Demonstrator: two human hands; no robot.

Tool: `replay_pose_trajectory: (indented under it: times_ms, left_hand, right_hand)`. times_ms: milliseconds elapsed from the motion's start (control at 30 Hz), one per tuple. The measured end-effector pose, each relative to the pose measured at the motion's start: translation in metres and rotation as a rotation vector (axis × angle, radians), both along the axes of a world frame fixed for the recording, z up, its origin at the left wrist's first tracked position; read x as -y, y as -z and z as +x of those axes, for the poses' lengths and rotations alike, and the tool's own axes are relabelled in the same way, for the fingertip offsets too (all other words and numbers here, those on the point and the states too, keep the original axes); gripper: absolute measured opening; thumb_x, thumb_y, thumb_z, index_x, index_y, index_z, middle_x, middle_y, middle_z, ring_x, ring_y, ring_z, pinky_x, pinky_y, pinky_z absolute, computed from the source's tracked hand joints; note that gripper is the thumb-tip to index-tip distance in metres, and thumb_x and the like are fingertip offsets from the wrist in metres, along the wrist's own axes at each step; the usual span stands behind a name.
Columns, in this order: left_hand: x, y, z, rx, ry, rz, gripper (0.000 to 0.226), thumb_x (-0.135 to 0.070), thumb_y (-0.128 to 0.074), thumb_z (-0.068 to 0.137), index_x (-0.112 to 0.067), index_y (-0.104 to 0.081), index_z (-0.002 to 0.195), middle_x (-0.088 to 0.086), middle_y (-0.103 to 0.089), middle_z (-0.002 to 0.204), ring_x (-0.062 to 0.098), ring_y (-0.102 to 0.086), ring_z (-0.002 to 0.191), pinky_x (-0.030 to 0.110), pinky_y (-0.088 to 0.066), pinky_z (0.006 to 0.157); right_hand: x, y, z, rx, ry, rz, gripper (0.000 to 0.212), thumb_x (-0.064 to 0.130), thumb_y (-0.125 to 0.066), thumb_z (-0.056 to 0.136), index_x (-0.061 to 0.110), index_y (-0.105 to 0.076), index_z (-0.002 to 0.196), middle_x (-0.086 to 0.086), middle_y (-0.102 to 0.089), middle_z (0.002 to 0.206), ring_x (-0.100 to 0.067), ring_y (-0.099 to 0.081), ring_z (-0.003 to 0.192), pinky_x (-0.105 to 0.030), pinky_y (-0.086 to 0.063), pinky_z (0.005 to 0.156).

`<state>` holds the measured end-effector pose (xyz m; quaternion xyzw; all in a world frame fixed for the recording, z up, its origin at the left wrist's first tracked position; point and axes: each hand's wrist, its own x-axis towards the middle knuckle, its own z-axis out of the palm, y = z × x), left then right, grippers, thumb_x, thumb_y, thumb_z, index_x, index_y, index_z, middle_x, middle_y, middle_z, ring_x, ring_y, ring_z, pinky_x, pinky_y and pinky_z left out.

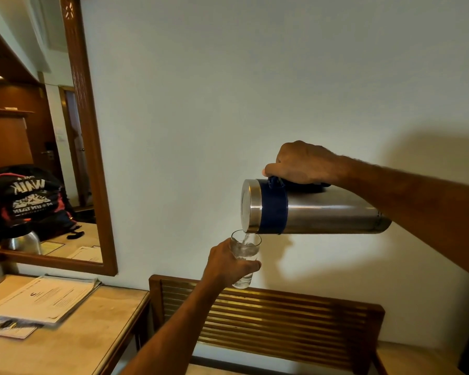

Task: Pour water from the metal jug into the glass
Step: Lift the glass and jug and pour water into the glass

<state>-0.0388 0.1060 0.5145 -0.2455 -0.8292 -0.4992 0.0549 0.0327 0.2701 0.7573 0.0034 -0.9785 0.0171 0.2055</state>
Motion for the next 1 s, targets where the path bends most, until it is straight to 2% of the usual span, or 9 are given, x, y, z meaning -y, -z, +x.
replay_pose_trajectory:
  times_ms: [133, 267, 400, 467, 533, 667, 867, 933, 1000]
  left_hand:
    - [-0.001, -0.001, 0.002, 0.004, -0.005, 0.012, 0.072, -0.057, -0.079, 0.054, -0.026, -0.059, 0.117, -0.011, -0.062, 0.104, 0.013, -0.063, 0.089, 0.017, -0.050, 0.068]
    - [-0.001, -0.002, 0.003, -0.001, 0.008, 0.014, 0.066, -0.058, -0.078, 0.054, -0.031, -0.058, 0.111, -0.012, -0.062, 0.102, 0.011, -0.063, 0.087, 0.014, -0.048, 0.065]
    - [0.000, -0.006, 0.005, 0.001, 0.013, 0.024, 0.064, -0.063, -0.075, 0.051, -0.035, -0.057, 0.105, -0.015, -0.063, 0.094, 0.007, -0.064, 0.081, 0.013, -0.049, 0.064]
    - [0.001, -0.008, 0.005, -0.001, 0.018, 0.040, 0.061, -0.062, -0.076, 0.051, -0.038, -0.058, 0.104, -0.021, -0.062, 0.090, 0.004, -0.064, 0.080, 0.012, -0.049, 0.063]
    - [0.003, -0.009, 0.006, 0.000, 0.019, 0.052, 0.058, -0.061, -0.077, 0.052, -0.040, -0.056, 0.102, -0.023, -0.062, 0.087, 0.003, -0.065, 0.081, 0.013, -0.051, 0.064]
    - [0.007, -0.009, 0.008, 0.009, 0.028, 0.063, 0.061, -0.063, -0.076, 0.051, -0.040, -0.055, 0.103, -0.025, -0.060, 0.088, 0.000, -0.062, 0.080, 0.012, -0.050, 0.064]
    - [0.006, 0.007, 0.011, 0.068, 0.037, 0.111, 0.060, -0.058, -0.080, 0.052, -0.042, -0.056, 0.105, -0.015, -0.068, 0.099, 0.009, -0.067, 0.089, 0.014, -0.053, 0.065]
    - [0.005, 0.015, 0.013, 0.101, 0.036, 0.121, 0.057, -0.055, -0.083, 0.053, -0.043, -0.056, 0.102, -0.021, -0.066, 0.096, 0.007, -0.067, 0.088, 0.008, -0.050, 0.058]
    - [0.006, 0.027, 0.015, 0.142, 0.027, 0.146, 0.057, -0.053, -0.085, 0.052, -0.041, -0.058, 0.101, -0.020, -0.068, 0.095, 0.007, -0.068, 0.089, 0.008, -0.051, 0.058]
  right_hand:
    - [-0.007, 0.002, 0.001, -0.012, 0.018, -0.046, 0.047, 0.055, -0.056, 0.077, 0.015, -0.056, 0.052, -0.001, -0.057, 0.054, -0.018, -0.053, 0.053, -0.031, -0.035, 0.051]
    - [-0.016, 0.005, 0.001, -0.004, 0.025, -0.151, 0.046, 0.054, -0.056, 0.079, 0.013, -0.064, 0.060, -0.004, -0.063, 0.061, -0.021, -0.057, 0.059, -0.034, -0.041, 0.056]
    - [-0.029, 0.015, 0.006, -0.029, -0.023, -0.307, 0.047, 0.052, -0.057, 0.079, 0.010, -0.065, 0.061, -0.003, -0.056, 0.055, -0.020, -0.052, 0.055, -0.034, -0.038, 0.053]
    - [-0.038, 0.024, 0.010, -0.059, -0.026, -0.456, 0.046, 0.050, -0.059, 0.078, 0.013, -0.064, 0.051, 0.000, -0.049, 0.045, -0.015, -0.046, 0.045, -0.032, -0.035, 0.048]
    - [-0.047, 0.038, 0.015, -0.077, -0.055, -0.693, 0.047, 0.048, -0.061, 0.075, 0.017, -0.056, 0.042, 0.004, -0.036, 0.036, -0.014, -0.031, 0.034, -0.026, -0.027, 0.040]
    - [-0.062, 0.075, 0.030, -0.107, -0.079, -1.025, 0.046, 0.043, -0.061, 0.079, 0.020, -0.056, 0.039, 0.006, -0.030, 0.036, -0.015, -0.022, 0.032, -0.018, -0.019, 0.035]
    - [-0.076, 0.151, 0.052, -0.180, 0.008, -1.351, 0.058, 0.037, -0.055, 0.091, 0.023, -0.053, 0.035, 0.005, -0.029, 0.036, -0.013, -0.023, 0.030, -0.023, -0.019, 0.036]
    - [-0.080, 0.181, 0.058, -0.197, 0.034, -1.410, 0.052, 0.037, -0.053, 0.093, 0.022, -0.059, 0.043, 0.000, -0.036, 0.041, -0.015, -0.030, 0.034, -0.027, -0.024, 0.040]
    - [-0.082, 0.213, 0.064, -0.261, 0.047, -1.489, 0.041, 0.034, -0.053, 0.094, 0.020, -0.069, 0.059, -0.007, -0.053, 0.053, -0.021, -0.047, 0.044, -0.028, -0.034, 0.047]
